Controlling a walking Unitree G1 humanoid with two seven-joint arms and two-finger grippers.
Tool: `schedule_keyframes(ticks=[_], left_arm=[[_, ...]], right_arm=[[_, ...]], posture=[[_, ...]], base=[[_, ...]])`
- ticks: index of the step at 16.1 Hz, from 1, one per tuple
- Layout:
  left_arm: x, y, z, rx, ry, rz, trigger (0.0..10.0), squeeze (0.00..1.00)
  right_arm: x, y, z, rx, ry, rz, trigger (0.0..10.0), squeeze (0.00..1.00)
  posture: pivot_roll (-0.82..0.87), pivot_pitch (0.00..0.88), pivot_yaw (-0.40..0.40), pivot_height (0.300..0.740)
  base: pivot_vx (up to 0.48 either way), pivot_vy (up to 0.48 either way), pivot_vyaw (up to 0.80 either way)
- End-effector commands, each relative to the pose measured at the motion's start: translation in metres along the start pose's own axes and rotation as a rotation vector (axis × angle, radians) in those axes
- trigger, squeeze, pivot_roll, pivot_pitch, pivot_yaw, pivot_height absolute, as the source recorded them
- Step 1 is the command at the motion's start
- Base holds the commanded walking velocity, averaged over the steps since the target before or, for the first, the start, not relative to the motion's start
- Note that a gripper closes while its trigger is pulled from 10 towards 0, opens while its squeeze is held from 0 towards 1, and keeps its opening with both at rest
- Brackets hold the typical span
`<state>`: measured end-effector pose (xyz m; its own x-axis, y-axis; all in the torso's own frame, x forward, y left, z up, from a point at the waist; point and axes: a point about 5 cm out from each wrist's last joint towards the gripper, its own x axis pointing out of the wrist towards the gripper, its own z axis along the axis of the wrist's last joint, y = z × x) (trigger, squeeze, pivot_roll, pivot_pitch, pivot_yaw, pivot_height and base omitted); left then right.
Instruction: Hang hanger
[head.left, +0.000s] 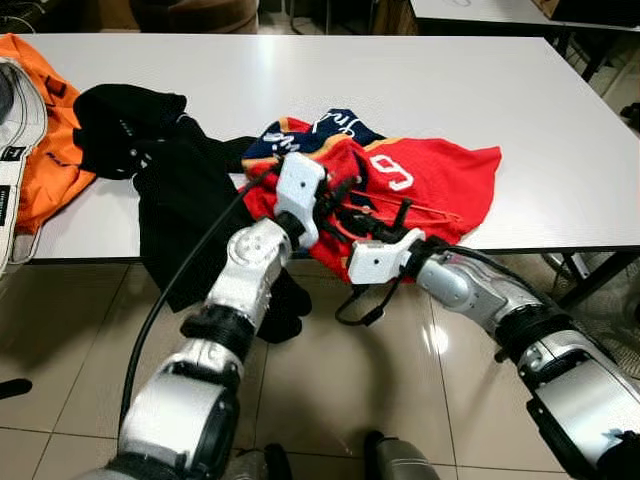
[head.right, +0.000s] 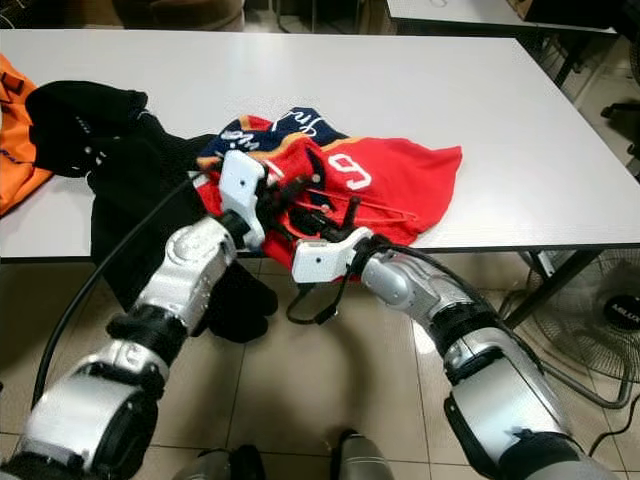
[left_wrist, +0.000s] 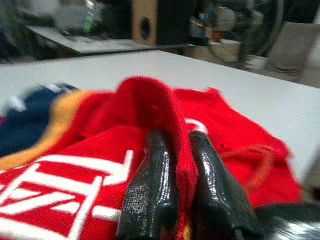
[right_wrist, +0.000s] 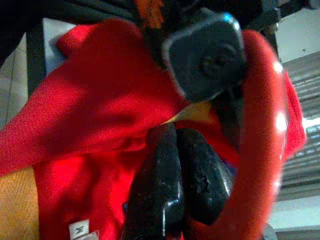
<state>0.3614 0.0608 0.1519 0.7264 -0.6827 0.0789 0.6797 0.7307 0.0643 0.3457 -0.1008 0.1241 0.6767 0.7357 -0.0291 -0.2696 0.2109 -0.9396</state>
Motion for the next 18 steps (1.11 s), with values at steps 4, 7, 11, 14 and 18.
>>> schedule_keyframes(ticks=[4, 7, 11, 14, 18], left_arm=[[-0.001, -0.029, -0.007, 0.124, 0.076, -0.249, 10.0, 0.00], [-0.006, -0.023, -0.008, 0.192, 0.103, -0.248, 10.0, 1.00], [-0.009, -0.020, 0.003, 0.184, 0.092, -0.291, 10.0, 1.00], [-0.014, -0.013, 0.012, 0.181, 0.100, -0.343, 10.0, 1.00], [-0.028, -0.004, 0.028, 0.161, 0.129, -0.475, 10.0, 1.00]], right_arm=[[0.001, -0.003, -0.003, -0.049, 0.017, 0.002, 0.0, 0.00], [-0.001, -0.003, -0.005, -0.044, 0.022, -0.014, 0.0, 0.00], [-0.004, -0.002, -0.008, -0.046, 0.031, -0.026, 0.0, 0.00], [-0.006, -0.004, -0.009, -0.045, 0.036, -0.031, 0.0, 0.00], [-0.008, -0.001, -0.010, -0.041, 0.042, -0.028, 0.0, 0.00]], posture=[[-0.27, 0.103, 0.060, 0.740], [-0.27, 0.108, 0.063, 0.740], [-0.27, 0.110, 0.065, 0.740], [-0.27, 0.111, 0.064, 0.740], [-0.27, 0.114, 0.069, 0.740]], base=[[0.000, 0.000, 0.00], [0.000, 0.000, 0.00], [0.000, 0.000, 0.00], [0.000, 0.000, 0.00], [0.000, 0.000, 0.00]])
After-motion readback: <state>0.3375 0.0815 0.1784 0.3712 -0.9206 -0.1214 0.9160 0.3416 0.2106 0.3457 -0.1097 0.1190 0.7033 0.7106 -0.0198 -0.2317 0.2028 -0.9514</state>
